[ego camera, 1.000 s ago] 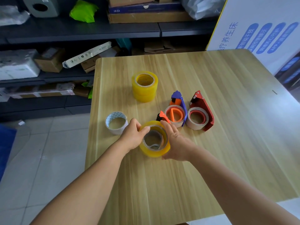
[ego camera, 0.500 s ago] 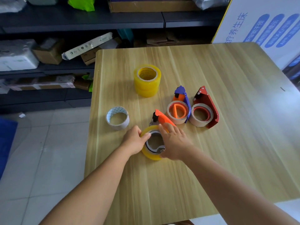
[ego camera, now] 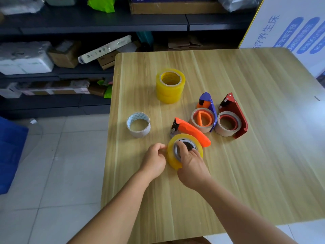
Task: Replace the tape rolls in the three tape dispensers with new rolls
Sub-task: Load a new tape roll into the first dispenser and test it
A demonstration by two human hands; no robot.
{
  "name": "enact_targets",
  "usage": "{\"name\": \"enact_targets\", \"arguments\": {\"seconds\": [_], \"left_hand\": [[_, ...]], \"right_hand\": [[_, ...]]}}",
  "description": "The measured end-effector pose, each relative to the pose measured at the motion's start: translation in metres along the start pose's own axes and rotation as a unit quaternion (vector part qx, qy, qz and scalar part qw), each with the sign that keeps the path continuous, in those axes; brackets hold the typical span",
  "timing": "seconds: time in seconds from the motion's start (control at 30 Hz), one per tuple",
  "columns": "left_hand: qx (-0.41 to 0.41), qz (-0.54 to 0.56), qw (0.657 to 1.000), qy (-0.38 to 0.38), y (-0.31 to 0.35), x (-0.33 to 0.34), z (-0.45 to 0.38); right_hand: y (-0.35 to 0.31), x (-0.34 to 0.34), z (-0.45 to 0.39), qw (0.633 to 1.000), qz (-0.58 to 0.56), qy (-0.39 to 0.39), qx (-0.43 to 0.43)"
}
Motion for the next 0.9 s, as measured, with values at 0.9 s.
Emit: {"name": "enact_targets", "arguments": {"seconds": [0.9], "left_hand": [[0.175, 0.015, 0.984, -0.018, 0.063, -0.006, 0.024]], "right_hand": [[0.033, -0.044, 0.024, 0.916, -0.375, 0.056, 0.127]]}}
Point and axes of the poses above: each hand's wrist, its own z-axis away from the middle knuckle, its own x-axis out of the palm, y = z × x, the point moved 6 cm from there along -z, towards the middle knuckle, and after that the axes turned 4 degrees about -x, right-handed, at the moved point
